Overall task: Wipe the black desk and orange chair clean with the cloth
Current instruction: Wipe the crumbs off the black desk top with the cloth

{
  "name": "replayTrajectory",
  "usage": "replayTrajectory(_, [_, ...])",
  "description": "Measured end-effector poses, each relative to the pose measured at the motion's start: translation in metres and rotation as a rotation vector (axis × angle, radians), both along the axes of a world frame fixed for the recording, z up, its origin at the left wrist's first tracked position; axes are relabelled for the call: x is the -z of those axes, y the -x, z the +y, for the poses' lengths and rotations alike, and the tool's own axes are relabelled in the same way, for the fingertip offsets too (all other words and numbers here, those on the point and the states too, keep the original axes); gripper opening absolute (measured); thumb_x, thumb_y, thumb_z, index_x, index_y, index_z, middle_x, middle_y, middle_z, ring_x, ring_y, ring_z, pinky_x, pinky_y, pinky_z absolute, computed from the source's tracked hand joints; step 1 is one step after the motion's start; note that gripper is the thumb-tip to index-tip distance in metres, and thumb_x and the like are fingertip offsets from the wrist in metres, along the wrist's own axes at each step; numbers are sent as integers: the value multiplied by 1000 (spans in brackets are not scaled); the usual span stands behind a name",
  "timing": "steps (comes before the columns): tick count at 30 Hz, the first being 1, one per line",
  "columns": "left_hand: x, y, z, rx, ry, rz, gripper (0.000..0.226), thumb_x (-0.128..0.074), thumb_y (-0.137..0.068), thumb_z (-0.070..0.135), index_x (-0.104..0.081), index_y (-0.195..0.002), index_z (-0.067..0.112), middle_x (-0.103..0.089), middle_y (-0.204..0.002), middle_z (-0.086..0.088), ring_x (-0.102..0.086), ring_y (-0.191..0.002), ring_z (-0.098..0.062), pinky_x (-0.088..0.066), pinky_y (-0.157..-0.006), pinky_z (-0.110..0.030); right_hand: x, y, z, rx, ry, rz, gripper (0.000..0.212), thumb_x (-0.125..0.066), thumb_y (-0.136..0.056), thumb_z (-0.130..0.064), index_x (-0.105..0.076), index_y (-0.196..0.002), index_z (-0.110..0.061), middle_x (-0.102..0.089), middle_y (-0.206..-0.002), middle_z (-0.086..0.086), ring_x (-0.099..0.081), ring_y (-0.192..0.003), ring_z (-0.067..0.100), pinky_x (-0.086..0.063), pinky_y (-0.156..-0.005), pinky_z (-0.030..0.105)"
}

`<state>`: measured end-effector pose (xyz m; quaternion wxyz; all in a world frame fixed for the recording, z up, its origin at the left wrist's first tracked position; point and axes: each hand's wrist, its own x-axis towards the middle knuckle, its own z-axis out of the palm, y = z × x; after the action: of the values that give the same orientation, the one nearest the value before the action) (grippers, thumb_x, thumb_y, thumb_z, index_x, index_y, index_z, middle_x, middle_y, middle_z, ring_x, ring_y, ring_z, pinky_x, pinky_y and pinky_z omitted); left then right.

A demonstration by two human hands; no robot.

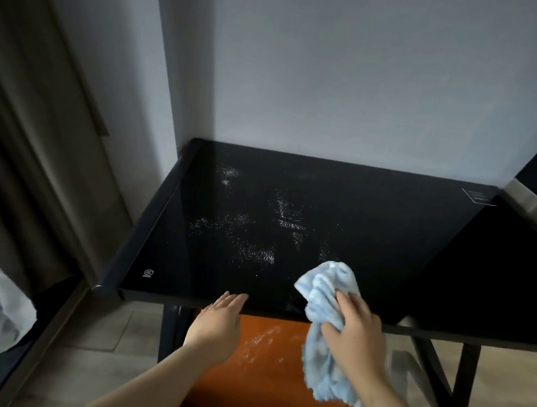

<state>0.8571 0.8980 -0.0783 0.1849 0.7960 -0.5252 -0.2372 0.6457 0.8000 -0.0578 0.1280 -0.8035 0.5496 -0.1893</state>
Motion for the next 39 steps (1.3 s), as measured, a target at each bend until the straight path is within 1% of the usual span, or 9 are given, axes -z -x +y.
replayTrajectory(2, [0, 2, 6, -12, -5, 15, 49, -26, -100, 17, -22, -148, 24, -23, -155, 8, -7, -145, -9, -17, -116, -31, 4, 12, -7, 135, -122, 287, 56, -55, -88, -34, -36, -140, -36, -34, -147, -7, -45, -118, 25, -42, -91, 34])
replayTrajectory(4, [0, 2, 12, -38, -5, 19, 49, -27, -100, 16, -22, -148, 25, -24, -154, 9, -7, -144, -8, -18, -115, -30, 6, 4, 3, 179, -190, 304, 55, -51, -88, -38, -33, -140, -41, -30, -148, -10, -41, -121, 24, -39, -94, 35])
replayTrajectory(9, [4, -3, 21, -83, -6, -5, 49, -27, -99, 17, -24, -148, 25, -25, -154, 10, -9, -144, -7, -21, -112, -26, 16, -52, 39, -278, -102, 180, 53, -48, -85, -31, -38, -136, -45, -26, -150, -16, -40, -120, 21, -37, -92, 32])
replayTrajectory(14, [9, -18, 25, -90, 10, -29, 49, -28, -100, 18, -22, -148, 26, -25, -154, 10, -9, -144, -8, -20, -113, -27, 17, -15, 13, 78, -159, 311, 58, -50, -89, -32, -26, -141, -42, -25, -150, -9, -40, -121, 23, -39, -91, 33])
replayTrajectory(17, [9, -34, 26, -66, 13, -27, 49, -28, -100, 19, -22, -148, 26, -25, -154, 9, -8, -144, -9, -19, -113, -27, 9, -20, 18, 300, -125, 191, 57, -57, -85, -30, -37, -138, -34, -37, -144, -1, -46, -114, 28, -40, -86, 37])
replayTrajectory(22, [7, -80, 25, 7, 18, -32, 49, -29, -100, 20, -23, -148, 26, -24, -154, 9, -9, -144, -9, -17, -113, -26, 15, -99, 64, -151, -51, 174, 57, -55, -85, -33, -37, -139, -40, -23, -153, -12, -38, -125, 21, -35, -95, 34])
replayTrajectory(27, [-1, -144, 42, 86, 66, -39, 49, -31, -100, 19, -24, -148, 25, -25, -154, 8, -9, -144, -9, -13, -112, -21, 3, -141, 72, 248, -100, 143, 52, -56, -85, -31, -40, -134, -38, -35, -146, -12, -42, -118, 19, -36, -93, 33])
replayTrajectory(30, [-7, -186, 54, 90, 94, -41, 48, -33, -100, 22, -25, -147, 27, -26, -153, 10, -11, -144, -9, -16, -112, -20, -15, -182, 80, 235, -80, -49, 49, -61, -79, -21, -54, -127, -29, -47, -139, -8, -46, -113, 24, -42, -91, 39])
replayTrajectory(39, [-48, -292, 53, -44, 235, -153, 48, -41, -96, 37, -31, -142, 32, -45, -140, 14, -50, -120, -15, -41, -91, -26, -53, -306, 81, 145, -155, -262, 41, -59, -79, -20, -58, -118, -30, -54, -125, -12, -52, -107, 19, -46, -90, 42])
